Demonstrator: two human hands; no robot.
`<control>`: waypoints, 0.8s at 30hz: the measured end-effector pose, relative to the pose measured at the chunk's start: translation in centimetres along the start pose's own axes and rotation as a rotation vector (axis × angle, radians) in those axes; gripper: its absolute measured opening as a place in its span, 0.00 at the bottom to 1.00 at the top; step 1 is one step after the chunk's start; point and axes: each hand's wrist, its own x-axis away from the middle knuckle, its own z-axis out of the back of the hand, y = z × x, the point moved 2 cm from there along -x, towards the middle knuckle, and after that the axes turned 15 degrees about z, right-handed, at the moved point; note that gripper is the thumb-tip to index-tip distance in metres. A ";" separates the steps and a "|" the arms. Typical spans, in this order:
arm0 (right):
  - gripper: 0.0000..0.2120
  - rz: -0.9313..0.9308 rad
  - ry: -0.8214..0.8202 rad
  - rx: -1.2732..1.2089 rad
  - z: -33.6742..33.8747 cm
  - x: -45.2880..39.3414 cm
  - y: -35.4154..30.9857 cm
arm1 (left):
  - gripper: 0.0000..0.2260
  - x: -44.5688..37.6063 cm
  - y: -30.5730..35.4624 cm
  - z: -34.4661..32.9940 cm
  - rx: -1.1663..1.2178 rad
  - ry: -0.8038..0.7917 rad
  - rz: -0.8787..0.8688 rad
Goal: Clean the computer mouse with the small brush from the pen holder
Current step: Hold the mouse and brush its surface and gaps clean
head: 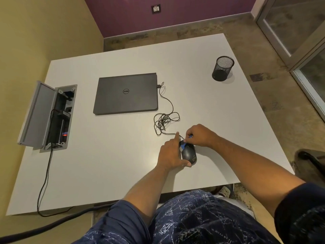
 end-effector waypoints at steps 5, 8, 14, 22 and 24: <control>0.10 -0.056 0.128 0.011 -0.3 0.1 0.0 | 0.65 0.0 0.0 0.0 0.000 -0.008 -0.005; 0.08 -0.017 -0.016 -0.040 -0.9 0.4 0.0 | 0.64 0.0 0.0 0.0 -0.009 0.000 -0.016; 0.09 -0.104 0.267 -0.084 -0.3 1.2 1.2 | 0.64 0.0 0.0 0.0 -0.012 -0.012 -0.017; 0.09 -0.066 0.223 -0.119 -0.5 1.6 0.9 | 0.63 0.0 0.0 0.1 -0.020 -0.010 -0.024; 0.09 -0.077 0.267 -0.087 -0.5 1.6 0.7 | 0.63 0.0 0.0 0.1 -0.017 -0.010 -0.026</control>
